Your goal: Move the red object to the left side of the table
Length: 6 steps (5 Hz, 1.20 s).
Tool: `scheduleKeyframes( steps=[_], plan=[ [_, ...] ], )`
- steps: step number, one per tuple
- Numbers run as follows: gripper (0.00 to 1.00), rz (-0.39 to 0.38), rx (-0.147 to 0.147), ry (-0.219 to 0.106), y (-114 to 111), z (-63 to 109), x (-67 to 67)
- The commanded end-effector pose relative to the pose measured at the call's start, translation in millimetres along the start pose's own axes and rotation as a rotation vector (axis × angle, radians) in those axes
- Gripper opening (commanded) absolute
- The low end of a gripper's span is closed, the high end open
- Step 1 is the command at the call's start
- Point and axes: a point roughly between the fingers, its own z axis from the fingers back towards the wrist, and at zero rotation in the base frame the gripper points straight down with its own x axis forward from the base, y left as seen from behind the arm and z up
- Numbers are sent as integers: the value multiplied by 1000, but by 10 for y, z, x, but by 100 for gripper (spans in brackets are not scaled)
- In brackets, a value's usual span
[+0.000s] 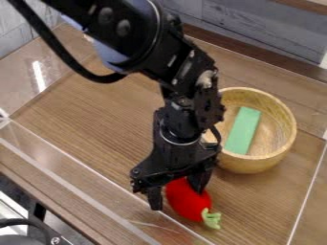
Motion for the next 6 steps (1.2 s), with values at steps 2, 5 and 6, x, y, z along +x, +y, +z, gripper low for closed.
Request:
scheduleKeyframes(
  steps=[2,5,6],
  plan=[
    [100,102,64,-15,73,-52,-125],
    [100,92,99,-38,94,137,36],
    [100,93,107,-19,102,241,82]
  ],
)
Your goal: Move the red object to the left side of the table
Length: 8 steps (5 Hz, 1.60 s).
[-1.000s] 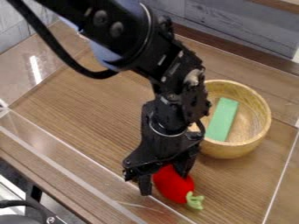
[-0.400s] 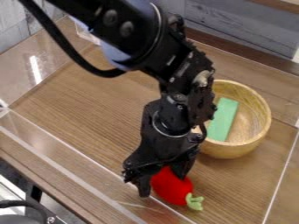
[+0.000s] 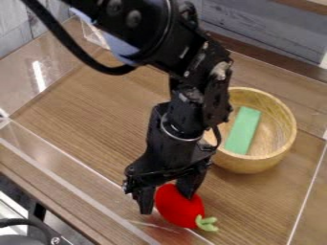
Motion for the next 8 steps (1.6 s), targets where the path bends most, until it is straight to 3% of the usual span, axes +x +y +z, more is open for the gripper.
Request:
scheduleKeyframes(
  steps=[1,2,3,4,5,7,8],
  plan=[
    [0,7,-26,-5,-92,49,12],
    [0,-11,-43,18,-112,152,131],
    [0,-36,-82,53,-125,370,276],
    [0,-11,-124,98,6,695,344],
    [0,53,-160,113,180,883,506],
    [0,202,-171,133,341,871,947],
    [0,228,-179,131,369,819,1015]
  ],
)
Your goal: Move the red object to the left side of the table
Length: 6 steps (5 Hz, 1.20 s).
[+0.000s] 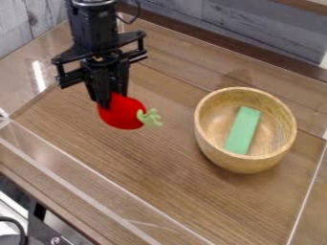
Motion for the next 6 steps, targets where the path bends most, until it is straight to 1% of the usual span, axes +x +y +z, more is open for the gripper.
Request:
scheduleKeyframes(
  steps=[1,2,3,4,6],
  plan=[
    [0,34,-34,-18,-44,17,56],
    [0,52,-38,-30,-43,-38,65],
    [0,40,-39,-44,-47,-180,167],
    [0,25,-36,-49,-74,-326,242],
    [0,-83,-22,-55,-61,-416,224]
  ],
)
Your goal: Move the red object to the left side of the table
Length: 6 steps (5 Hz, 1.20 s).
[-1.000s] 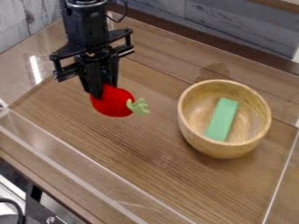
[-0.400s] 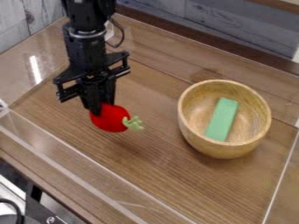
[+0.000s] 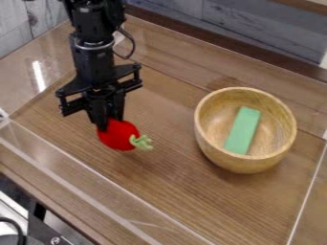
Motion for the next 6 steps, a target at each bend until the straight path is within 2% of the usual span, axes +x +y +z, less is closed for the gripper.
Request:
scheduleKeyframes(
  steps=[1,2,4,5,6],
  plan=[
    [0,17,-12,-12,47,153,-127],
    [0,37,-13,-10,118,254,-289],
    [0,109,-14,-11,17,52,-685],
    [0,131,-24,-16,-32,98,-660],
    [0,172,-31,-3,-66,204,-626]
  ],
)
